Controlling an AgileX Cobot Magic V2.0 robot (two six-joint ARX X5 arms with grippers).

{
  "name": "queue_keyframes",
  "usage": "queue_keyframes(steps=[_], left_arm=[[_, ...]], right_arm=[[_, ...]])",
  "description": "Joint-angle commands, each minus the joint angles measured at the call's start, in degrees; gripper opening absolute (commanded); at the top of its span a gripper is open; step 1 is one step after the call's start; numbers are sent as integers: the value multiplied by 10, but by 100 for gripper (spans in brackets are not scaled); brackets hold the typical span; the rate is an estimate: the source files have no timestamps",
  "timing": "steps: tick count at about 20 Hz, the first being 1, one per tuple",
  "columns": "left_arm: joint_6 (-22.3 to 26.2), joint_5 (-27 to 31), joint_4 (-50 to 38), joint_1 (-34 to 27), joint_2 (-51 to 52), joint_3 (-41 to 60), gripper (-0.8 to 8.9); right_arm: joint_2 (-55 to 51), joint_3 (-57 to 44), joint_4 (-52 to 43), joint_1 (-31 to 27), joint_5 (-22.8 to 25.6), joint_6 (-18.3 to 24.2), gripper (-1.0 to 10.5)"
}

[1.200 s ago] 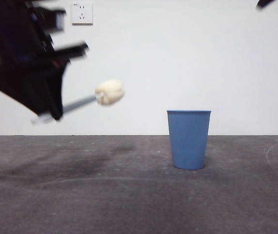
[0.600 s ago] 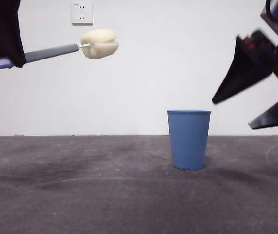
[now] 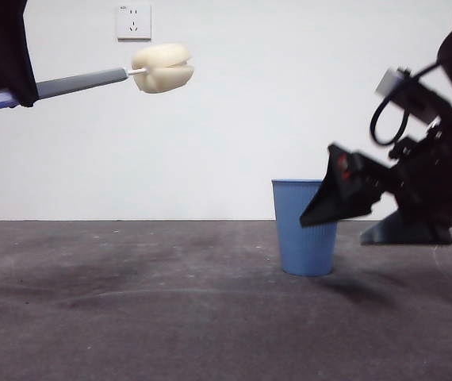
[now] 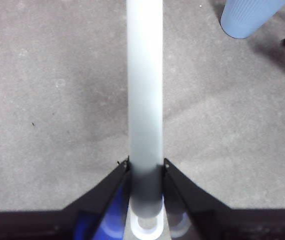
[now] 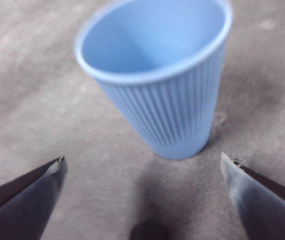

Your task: Pick up the cup brush,pick up the cup,insert the brush into the cup,clean the cup,put the cup brush back,put the cup back to the fixed position on the table

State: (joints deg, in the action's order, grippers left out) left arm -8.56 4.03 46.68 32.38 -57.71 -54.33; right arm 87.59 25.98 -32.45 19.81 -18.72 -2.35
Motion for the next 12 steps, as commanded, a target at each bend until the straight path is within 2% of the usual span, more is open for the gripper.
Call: queue_keyframes(steps=[1,6,9,12], left_arm=[[7,0,-2,1,2,6,-9],[7,0,-2,1,2,6,-9],[7,0,4,2,2,6,-9],[7,0,6,2,2,6,-9]], right_arm=[[44,-8,-58,9,12,-2,557],[127,-7,-188,23,40,-5,557],[181,-7,-262,23,43,-22,557],[208,-6,-304,24,59,-23,556]])
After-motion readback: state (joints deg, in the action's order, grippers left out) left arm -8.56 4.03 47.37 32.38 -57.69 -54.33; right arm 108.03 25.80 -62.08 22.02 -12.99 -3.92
